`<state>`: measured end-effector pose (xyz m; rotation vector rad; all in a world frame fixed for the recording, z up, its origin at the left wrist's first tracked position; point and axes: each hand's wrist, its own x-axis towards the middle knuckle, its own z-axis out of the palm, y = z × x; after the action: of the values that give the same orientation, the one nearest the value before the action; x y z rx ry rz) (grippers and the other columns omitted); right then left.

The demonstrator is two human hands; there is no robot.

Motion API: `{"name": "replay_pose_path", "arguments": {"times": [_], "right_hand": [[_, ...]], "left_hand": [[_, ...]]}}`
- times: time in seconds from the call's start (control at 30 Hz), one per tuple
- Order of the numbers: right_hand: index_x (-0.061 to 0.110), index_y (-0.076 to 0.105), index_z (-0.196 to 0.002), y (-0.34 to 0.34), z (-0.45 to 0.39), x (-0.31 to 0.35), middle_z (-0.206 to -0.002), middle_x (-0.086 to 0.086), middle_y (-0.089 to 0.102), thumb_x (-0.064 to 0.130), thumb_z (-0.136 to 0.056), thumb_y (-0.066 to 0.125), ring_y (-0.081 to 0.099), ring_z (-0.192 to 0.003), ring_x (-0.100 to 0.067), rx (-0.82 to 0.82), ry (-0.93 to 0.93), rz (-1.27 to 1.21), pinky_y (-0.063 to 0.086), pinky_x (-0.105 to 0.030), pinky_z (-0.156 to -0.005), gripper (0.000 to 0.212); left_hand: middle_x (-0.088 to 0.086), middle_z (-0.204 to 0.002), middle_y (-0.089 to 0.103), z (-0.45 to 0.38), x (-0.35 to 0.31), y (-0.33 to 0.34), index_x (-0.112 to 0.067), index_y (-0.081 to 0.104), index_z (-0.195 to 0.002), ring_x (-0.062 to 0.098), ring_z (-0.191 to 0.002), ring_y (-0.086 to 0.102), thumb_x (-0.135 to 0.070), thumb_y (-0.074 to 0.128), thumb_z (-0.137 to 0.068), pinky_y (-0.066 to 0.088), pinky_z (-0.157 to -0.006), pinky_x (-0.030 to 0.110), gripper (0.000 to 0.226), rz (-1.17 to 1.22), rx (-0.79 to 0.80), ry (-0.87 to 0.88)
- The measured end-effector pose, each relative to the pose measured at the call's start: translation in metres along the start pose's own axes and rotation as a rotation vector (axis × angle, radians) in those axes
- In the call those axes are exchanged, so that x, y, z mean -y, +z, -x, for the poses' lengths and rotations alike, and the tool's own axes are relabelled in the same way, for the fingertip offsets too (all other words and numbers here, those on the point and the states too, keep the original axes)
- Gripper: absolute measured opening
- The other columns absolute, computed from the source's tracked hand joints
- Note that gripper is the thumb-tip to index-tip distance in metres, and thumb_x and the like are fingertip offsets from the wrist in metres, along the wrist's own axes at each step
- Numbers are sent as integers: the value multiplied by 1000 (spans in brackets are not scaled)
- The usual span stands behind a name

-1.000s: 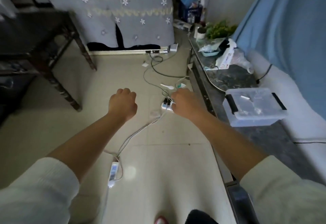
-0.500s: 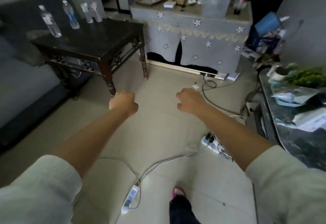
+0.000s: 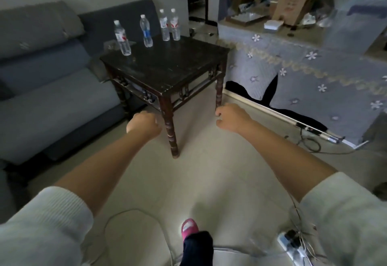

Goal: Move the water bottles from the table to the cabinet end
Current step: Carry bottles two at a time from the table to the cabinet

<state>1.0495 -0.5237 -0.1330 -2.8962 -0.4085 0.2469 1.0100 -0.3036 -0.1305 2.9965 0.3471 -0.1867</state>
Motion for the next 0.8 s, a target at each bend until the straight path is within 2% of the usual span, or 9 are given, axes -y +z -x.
{"name": "replay_pose_path", "arguments": {"times": [0.13, 0.27, 0.37, 0.6, 0.8], "right_hand": [[11, 52, -131, -13, -77, 13, -136, -17, 48, 19, -92, 52, 48, -125, -32, -9, -83, -29, 42, -35, -102, 40], [8, 53, -129, -33, -166, 29, -133, -18, 49, 19, -93, 51, 53, -118, -33, -40, -135, -42, 44, -35, -96, 38], [8, 55, -127, -46, -238, 39, -131, -17, 52, 21, -91, 53, 52, -119, -32, -24, -145, -40, 43, -34, -99, 38], [8, 51, -131, -52, -346, 57, -133, -15, 50, 21, -93, 52, 52, -119, -30, 74, -203, -23, 43, -33, -98, 40], [8, 53, -129, -48, -444, 90, -131, -14, 52, 20, -93, 53, 55, -115, -29, 179, -346, -1, 45, -34, -97, 38]], "left_hand": [[17, -127, 51, -71, 16, -11, -8, 57, -120, 34, -120, 47, -19, 43, -92, 44, -94, 41, 33, -2, -3, -32], [19, -126, 54, -157, 28, -33, -5, 58, -120, 36, -118, 51, -17, 47, -90, 46, -90, 41, 33, 10, -42, -47], [19, -123, 55, -221, 37, -49, -6, 60, -115, 36, -114, 53, -18, 48, -89, 47, -88, 39, 31, 30, -49, -39], [20, -125, 55, -317, 58, -57, -6, 59, -119, 36, -115, 53, -20, 48, -91, 47, -90, 39, 33, 70, -26, -46], [19, -128, 53, -385, 91, -57, -6, 58, -121, 36, -118, 51, -20, 47, -91, 46, -95, 41, 35, 95, 21, -145]]}}
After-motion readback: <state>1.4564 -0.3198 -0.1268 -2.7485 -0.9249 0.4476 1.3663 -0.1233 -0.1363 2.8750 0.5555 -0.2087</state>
